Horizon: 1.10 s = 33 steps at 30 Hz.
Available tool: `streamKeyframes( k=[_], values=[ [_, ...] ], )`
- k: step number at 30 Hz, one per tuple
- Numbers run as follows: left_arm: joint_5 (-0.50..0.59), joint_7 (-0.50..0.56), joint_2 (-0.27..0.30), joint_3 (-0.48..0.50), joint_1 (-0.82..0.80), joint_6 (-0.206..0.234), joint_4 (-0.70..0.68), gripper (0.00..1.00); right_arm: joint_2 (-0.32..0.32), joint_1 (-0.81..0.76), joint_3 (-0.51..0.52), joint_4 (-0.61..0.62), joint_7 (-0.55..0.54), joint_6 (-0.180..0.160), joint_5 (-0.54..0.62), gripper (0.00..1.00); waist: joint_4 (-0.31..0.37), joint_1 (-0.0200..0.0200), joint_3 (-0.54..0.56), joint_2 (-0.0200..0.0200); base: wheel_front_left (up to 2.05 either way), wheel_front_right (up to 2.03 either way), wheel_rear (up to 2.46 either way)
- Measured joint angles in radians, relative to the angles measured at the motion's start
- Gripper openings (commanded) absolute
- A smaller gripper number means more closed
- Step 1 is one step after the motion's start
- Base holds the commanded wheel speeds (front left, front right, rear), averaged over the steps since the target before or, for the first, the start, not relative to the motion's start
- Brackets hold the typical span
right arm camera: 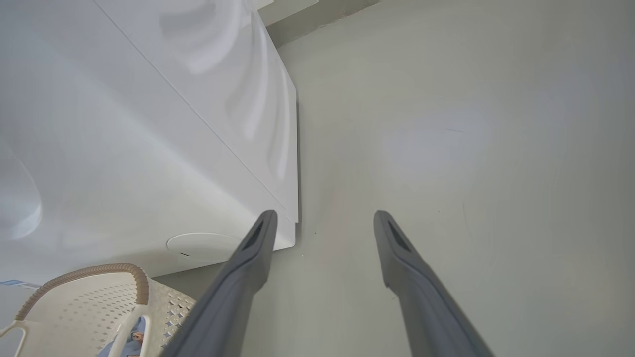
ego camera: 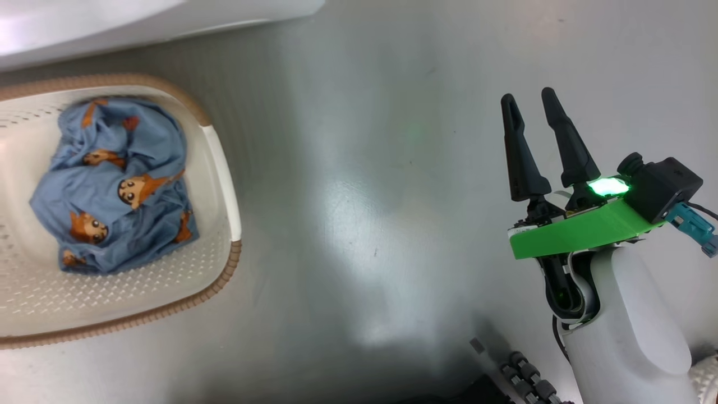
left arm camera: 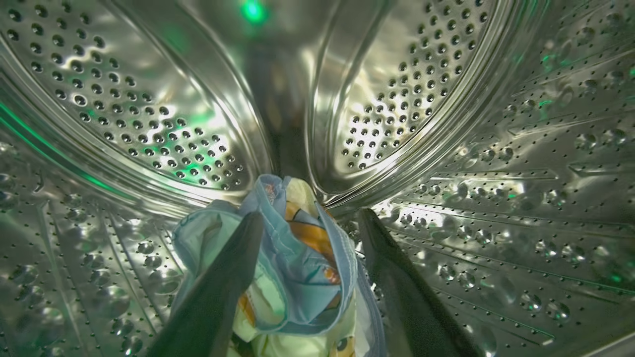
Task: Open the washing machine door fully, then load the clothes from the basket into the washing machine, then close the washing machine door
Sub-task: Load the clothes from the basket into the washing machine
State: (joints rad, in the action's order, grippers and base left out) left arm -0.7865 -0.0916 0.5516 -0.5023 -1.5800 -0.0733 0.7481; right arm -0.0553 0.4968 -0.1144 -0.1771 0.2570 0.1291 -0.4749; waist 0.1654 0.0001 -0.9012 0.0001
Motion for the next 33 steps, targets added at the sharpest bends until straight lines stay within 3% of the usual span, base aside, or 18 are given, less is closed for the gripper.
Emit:
streamKeyframes(
  k=[18, 33],
  values=[
    [-0.006, -0.141, -0.051, -0.009, 0.254, 0.066, -0.168, 1.0, 0.0, -0.029, 0.029, -0.022, 0.0, 0.0, 0.045, 1.0, -0.055, 0.0, 0.123, 0.0, 0.0, 0.0, 0.0],
    [0.02, -0.162, -0.054, 0.002, 0.515, 0.167, -0.417, 1.0, -0.001, -0.068, 0.046, -0.035, 0.0, 0.0, 0.06, 1.0, -0.082, 0.0, 0.204, 0.0, 0.0, 0.0, 0.0]
  ],
)
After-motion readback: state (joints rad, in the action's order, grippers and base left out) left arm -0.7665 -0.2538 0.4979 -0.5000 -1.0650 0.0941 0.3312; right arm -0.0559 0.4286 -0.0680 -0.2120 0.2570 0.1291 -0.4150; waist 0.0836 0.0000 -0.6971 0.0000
